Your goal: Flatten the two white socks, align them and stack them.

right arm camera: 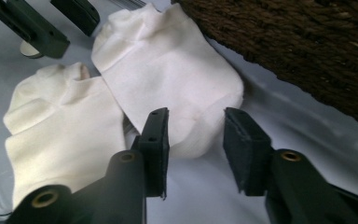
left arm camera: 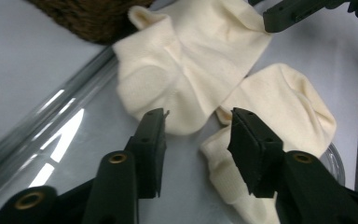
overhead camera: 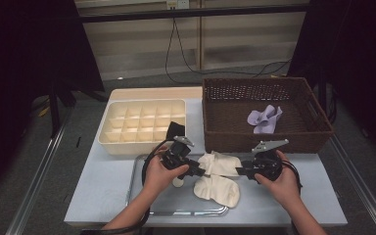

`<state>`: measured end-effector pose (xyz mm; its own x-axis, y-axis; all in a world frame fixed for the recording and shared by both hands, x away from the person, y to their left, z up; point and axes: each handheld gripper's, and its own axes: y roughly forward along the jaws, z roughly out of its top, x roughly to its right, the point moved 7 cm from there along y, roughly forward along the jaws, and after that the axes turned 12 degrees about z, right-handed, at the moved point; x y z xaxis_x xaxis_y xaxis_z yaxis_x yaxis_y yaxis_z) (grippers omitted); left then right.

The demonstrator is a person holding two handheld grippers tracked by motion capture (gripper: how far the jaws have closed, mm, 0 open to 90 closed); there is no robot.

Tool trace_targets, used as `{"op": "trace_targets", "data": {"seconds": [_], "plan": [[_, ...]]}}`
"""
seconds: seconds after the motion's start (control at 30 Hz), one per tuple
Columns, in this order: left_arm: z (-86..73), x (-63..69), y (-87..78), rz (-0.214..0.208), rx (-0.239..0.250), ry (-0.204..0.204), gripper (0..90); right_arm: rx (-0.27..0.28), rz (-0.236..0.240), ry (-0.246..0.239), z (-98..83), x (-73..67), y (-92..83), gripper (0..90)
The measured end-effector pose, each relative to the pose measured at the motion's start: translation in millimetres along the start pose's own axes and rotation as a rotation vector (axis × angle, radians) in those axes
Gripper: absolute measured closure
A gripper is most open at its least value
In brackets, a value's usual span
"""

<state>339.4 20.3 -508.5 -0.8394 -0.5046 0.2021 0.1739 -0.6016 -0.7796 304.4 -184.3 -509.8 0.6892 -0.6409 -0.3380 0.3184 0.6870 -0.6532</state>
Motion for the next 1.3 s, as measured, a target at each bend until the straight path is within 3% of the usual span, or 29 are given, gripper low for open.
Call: {"op": "trace_targets", "data": {"seconds": [0.07,0.27,0.37,0.43,0.5,0.53,0.57,0.6,0.63,0.67,0.73,0.77,0.8,0.87,1.0,1.03,1.13,1.17,1.3], "plan": [[-0.7,5.2,1.7,-0.021,-0.005,0.020,53.5,0.009,0.000,-0.017,0.0,-2.9,-1.1,59.8],[-4.1,14.6,6.6,-0.005,-0.028,0.083,51.5,-0.006,-0.002,-0.037,-2.5,-8.3,1.0,56.8],[-7.5,15.5,8.2,0.013,-0.065,0.142,57.7,-0.019,-0.001,-0.051,-3.0,-11.6,3.7,55.5],[-8.3,18.3,10.3,0.003,-0.063,0.142,63.0,-0.017,0.005,-0.053,-1.4,-14.8,5.3,53.6],[-8.1,19.7,11.0,0.030,-0.069,0.185,71.1,-0.014,0.016,-0.067,0.5,-17.5,7.4,52.9],[-8.0,22.4,11.0,0.027,-0.082,0.177,74.2,-0.013,0.015,-0.071,0.9,-18.0,8.2,52.9],[-9.0,21.9,10.4,0.030,-0.104,0.208,78.6,-0.019,0.012,-0.069,0.8,-18.6,8.9,52.9],[-8.4,25.7,11.7,0.027,-0.090,0.175,80.8,-0.020,0.020,-0.075,1.1,-19.3,10.3,53.0],[-9.0,24.5,11.1,0.027,-0.105,0.201,82.2,-0.020,0.020,-0.078,1.3,-19.9,11.2,53.2],[-8.9,24.3,9.6,0.015,-0.122,0.199,82.6,-0.023,0.021,-0.080,1.5,-20.6,11.6,53.2],[-5.6,26.3,8.1,-0.004,-0.096,0.156,83.9,-0.023,0.029,-0.084,2.3,-22.1,12.6,53.2],[-4.5,26.1,6.0,-0.005,-0.097,0.165,84.2,-0.020,0.029,-0.086,3.1,-22.8,13.1,52.8],[-2.0,27.9,4.0,-0.008,-0.084,0.149,84.5,-0.020,0.034,-0.088,3.7,-23.5,13.6,52.2],[3.1,29.7,-2.3,-0.023,-0.071,0.174,84.9,-0.024,0.033,-0.084,4.5,-24.8,13.7,51.5],[13.2,27.3,-9.3,-0.009,-0.033,0.183,85.1,-0.023,0.046,-0.094,6.9,-28.8,15.7,50.6],[13.9,26.1,-9.9,-0.002,-0.034,0.171,85.2,-0.024,0.057,-0.093,7.2,-30.4,17.1,50.3],[13.6,17.1,-9.8,0.023,-0.046,0.192,85.1,-0.028,0.061,-0.096,8.5,-34.2,20.1,49.5],[13.1,15.7,-8.5,0.030,-0.041,0.165,85.1,-0.028,0.066,-0.102,9.1,-35.6,21.2,49.7],[7.3,8.8,-5.9,0.030,-0.057,0.150,85.0,-0.046,0.092,-0.113,8.2,-42.3,28.2,52.8]]}}
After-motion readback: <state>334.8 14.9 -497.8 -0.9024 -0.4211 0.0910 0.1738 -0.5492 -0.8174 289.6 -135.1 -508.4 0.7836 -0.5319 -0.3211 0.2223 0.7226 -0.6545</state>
